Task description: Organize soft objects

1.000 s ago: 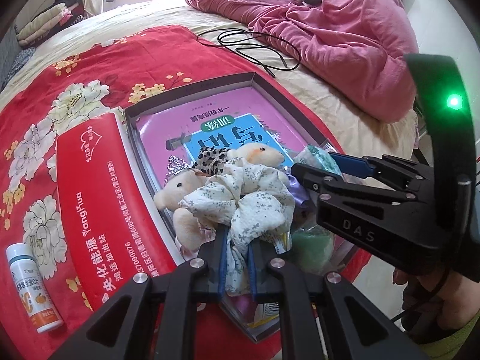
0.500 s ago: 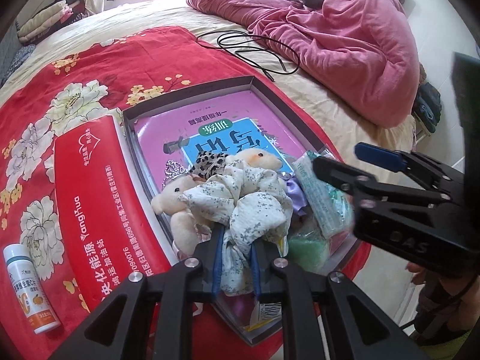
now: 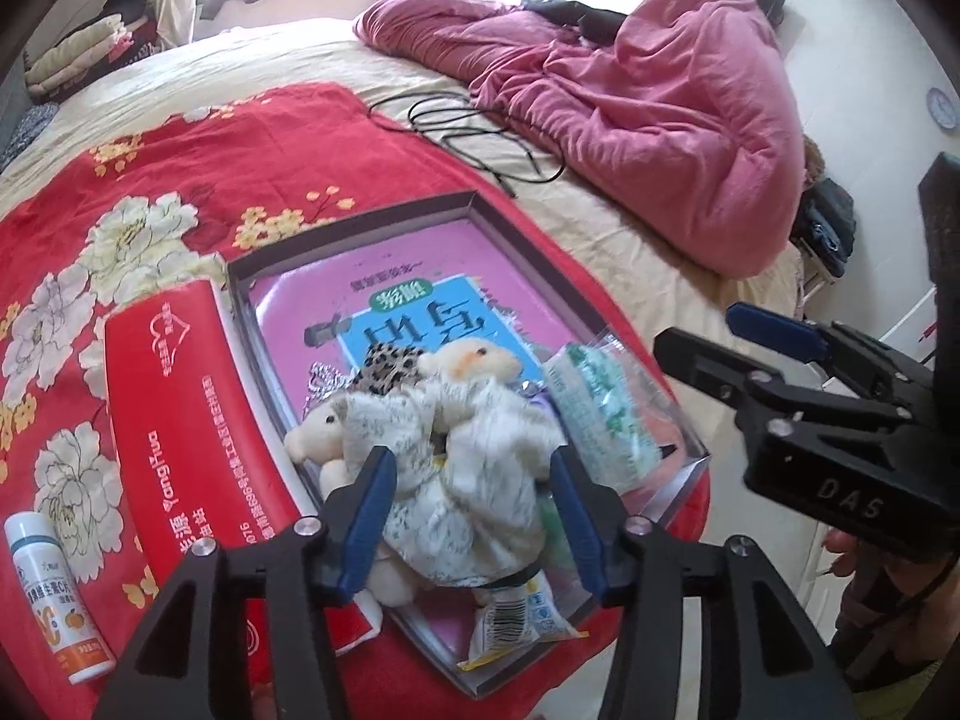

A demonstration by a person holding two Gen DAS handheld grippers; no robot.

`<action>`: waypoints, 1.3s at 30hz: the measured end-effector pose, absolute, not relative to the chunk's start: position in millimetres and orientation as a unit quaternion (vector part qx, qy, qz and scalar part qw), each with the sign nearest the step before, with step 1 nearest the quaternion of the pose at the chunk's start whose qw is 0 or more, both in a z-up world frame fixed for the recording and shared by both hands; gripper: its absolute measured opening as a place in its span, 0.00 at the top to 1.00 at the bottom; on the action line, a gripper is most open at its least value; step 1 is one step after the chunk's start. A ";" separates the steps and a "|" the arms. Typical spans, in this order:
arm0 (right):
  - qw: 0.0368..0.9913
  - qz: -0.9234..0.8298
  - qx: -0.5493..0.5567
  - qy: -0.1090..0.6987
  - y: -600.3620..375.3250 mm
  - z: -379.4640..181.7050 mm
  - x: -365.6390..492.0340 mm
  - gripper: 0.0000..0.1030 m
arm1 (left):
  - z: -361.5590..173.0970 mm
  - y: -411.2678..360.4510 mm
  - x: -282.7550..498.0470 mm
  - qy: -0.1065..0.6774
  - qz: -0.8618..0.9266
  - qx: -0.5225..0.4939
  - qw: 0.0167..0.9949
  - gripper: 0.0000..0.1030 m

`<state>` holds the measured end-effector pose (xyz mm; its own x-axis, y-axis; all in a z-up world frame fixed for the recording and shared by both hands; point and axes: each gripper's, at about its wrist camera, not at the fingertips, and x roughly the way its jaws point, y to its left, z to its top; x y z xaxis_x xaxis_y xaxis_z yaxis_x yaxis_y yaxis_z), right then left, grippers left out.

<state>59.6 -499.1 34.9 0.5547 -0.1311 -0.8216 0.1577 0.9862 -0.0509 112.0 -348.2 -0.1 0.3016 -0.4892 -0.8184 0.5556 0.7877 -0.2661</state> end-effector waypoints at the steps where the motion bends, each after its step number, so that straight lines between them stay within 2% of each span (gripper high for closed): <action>1: 0.882 -0.083 0.014 0.464 -498.9 35.1 59.6 0.32 | 1.4 -348.3 111.2 0.492 -0.325 0.034 0.807 0.47; 4: 0.882 -0.085 0.014 0.462 -499.0 37.3 58.0 0.32 | 4.6 -347.3 110.3 0.490 -0.328 0.030 0.807 0.46; 7: 0.883 -0.087 0.012 0.462 -497.7 39.2 56.8 0.27 | 6.6 -345.4 108.5 0.488 -0.327 0.029 0.809 0.45; 12: 0.883 -0.085 0.009 0.462 -492.8 41.9 55.8 0.27 | 13.3 -337.5 105.1 0.482 -0.320 0.026 0.815 0.44; 22: 0.886 -0.078 0.029 0.456 -474.6 49.8 44.4 0.25 | 32.1 -303.6 92.3 0.469 -0.281 0.027 0.837 0.37; 39: 0.891 -0.079 0.015 0.447 -400.8 37.2 4.7 0.24 | 28.4 -224.4 47.9 0.471 -0.211 0.021 0.856 0.35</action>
